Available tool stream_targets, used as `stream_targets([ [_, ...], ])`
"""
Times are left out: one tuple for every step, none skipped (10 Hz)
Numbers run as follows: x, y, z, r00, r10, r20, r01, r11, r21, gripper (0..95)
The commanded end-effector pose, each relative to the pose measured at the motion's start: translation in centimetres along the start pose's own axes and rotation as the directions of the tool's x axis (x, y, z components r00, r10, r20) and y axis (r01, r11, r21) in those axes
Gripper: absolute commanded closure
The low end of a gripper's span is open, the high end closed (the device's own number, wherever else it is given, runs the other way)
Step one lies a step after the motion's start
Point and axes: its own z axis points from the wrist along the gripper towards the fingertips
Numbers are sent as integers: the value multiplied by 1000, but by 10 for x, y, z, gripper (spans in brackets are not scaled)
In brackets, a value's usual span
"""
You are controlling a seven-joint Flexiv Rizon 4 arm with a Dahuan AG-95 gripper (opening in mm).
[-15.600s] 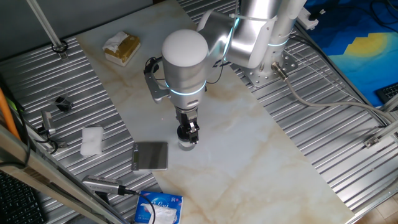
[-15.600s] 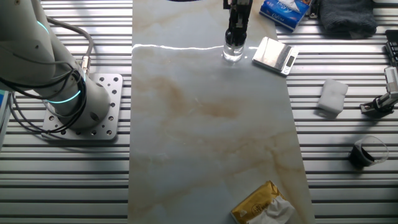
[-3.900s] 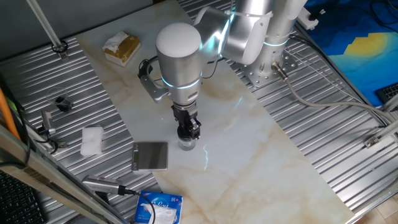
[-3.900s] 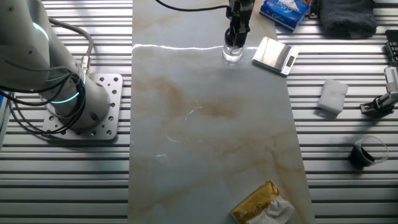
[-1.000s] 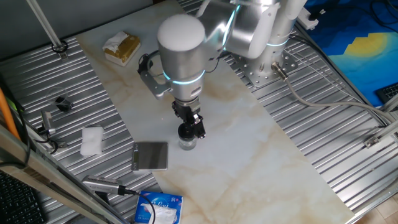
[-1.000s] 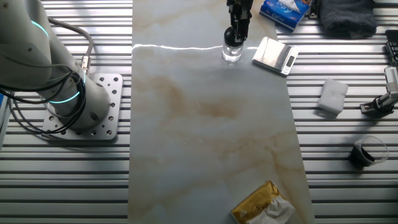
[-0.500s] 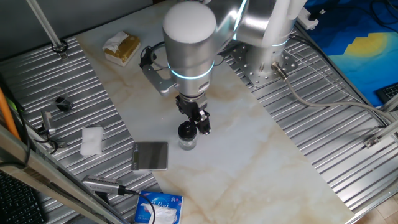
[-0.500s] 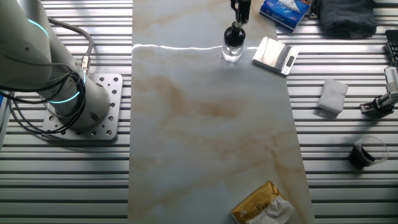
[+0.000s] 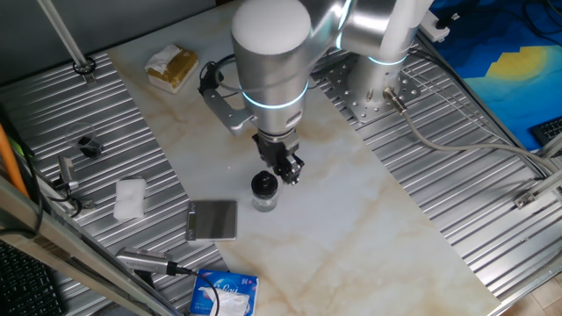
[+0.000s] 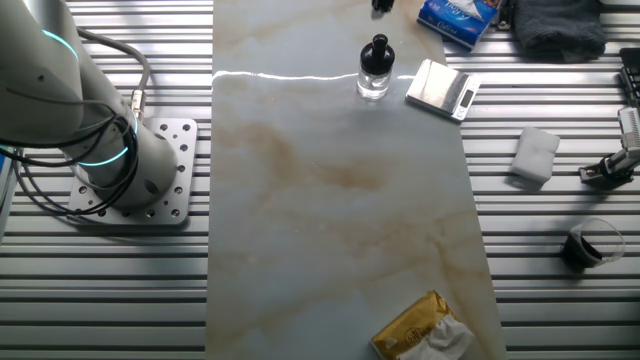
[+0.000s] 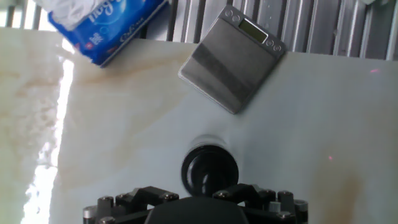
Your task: Screw the lid onto the jar
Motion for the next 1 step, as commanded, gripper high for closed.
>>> stream_targets([
  [3,2,-6,1000,-3,10,3,1000,-8,950],
])
